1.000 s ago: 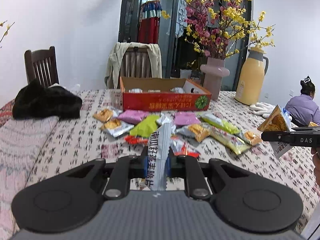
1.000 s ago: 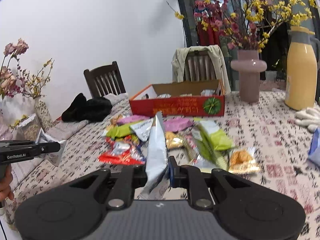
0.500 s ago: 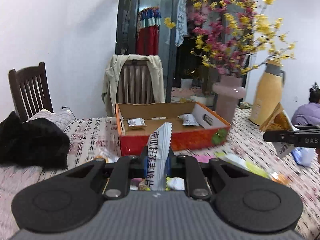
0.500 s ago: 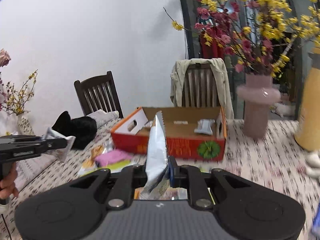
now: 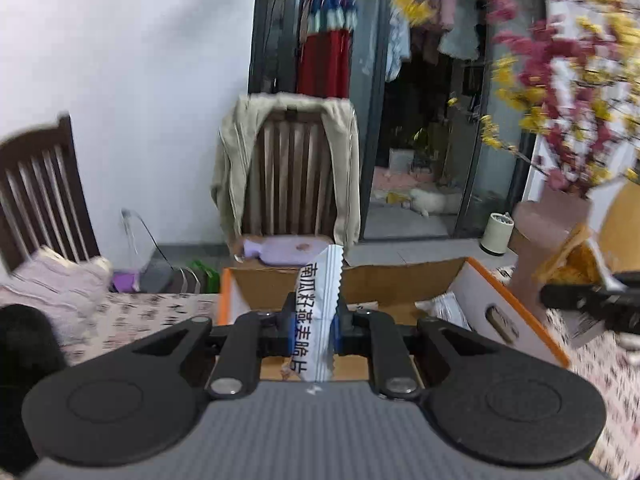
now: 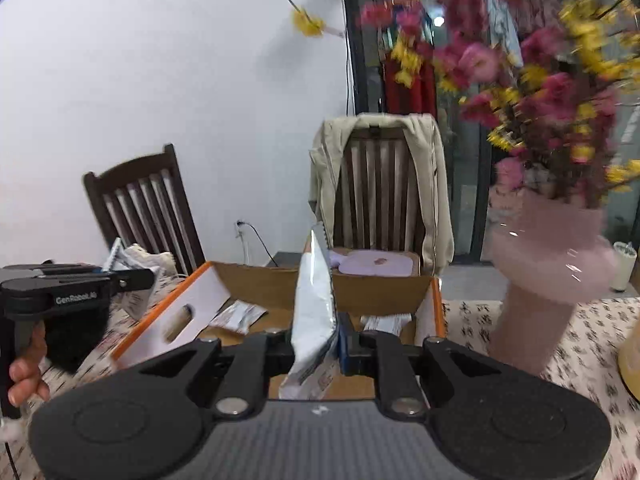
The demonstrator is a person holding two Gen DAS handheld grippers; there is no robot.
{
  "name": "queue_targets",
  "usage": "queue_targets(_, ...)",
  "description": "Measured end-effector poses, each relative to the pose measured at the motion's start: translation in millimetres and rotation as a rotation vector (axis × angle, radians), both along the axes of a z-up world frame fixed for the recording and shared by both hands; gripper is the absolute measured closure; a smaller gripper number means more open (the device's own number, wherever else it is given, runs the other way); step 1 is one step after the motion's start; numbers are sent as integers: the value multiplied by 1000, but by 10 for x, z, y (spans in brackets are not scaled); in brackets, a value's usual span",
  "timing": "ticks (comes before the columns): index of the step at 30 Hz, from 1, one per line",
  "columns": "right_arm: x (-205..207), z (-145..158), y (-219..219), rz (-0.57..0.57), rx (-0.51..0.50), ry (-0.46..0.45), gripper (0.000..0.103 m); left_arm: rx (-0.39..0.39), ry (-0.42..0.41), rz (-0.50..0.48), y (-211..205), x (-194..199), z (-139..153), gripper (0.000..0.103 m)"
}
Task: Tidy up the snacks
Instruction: 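Carry the silver packet in the right gripper into the box while the left gripper carries its packet, then open the right gripper inside the box while the left gripper releases its packet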
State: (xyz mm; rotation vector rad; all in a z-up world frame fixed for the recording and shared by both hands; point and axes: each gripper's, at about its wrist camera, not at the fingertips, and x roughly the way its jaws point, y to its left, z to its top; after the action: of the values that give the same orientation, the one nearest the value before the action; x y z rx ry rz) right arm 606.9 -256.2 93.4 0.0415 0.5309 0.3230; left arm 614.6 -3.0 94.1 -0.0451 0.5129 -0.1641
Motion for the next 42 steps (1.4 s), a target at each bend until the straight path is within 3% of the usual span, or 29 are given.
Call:
queue_targets(4,770,-127,122,-33,-21,55,88,-29,121,-68,-176,678,-165,87)
queue_targets(7,1283,-382,175,-84,14,136,88,-19,190,-77,-306,1073,-482,87)
queue_targets(11,1635,-720,232,-116,29,241,88,-15,305,-35,-335,1294,-751,87)
queue_targets(13,1684,-840,261,-120,11,260,88,0,301,-21,-341,1301,-744,87)
queue_targets(17,1698,-940,188,-119,80,291,84,9,322,-68,-392,1306,-777,83)
queue_targets(19,1698,-964,183,-109,99,302,65,4,324,-87,-398,1306,-776,68)
queue_targets(20,1714,-972,150,-105,114,302,48,3,318,-88,-397,1290,-770,54)
queue_targets(24,1690,-946,67,-125,160,266,46,-4,254,-77,-405,1193,-704,33)
queue_targets(29,1573,-845,140,-128,95,215,46,0,207,-45,-396,1109,-599,26)
queue_targets(34,1336,-624,172,-114,33,193,44,-23,184,-40,-272,888,-316,23)
queue_targets(37,1083,-503,190,-95,-15,178,31,-39,156,-23,-117,602,-142,15)
queue_targets(38,964,-469,188,-88,-28,168,27,-48,145,-5,-55,477,-93,8)
queue_targets(42,414,-345,177,-71,-79,122,21,-92,98,57,198,-60,71,1)
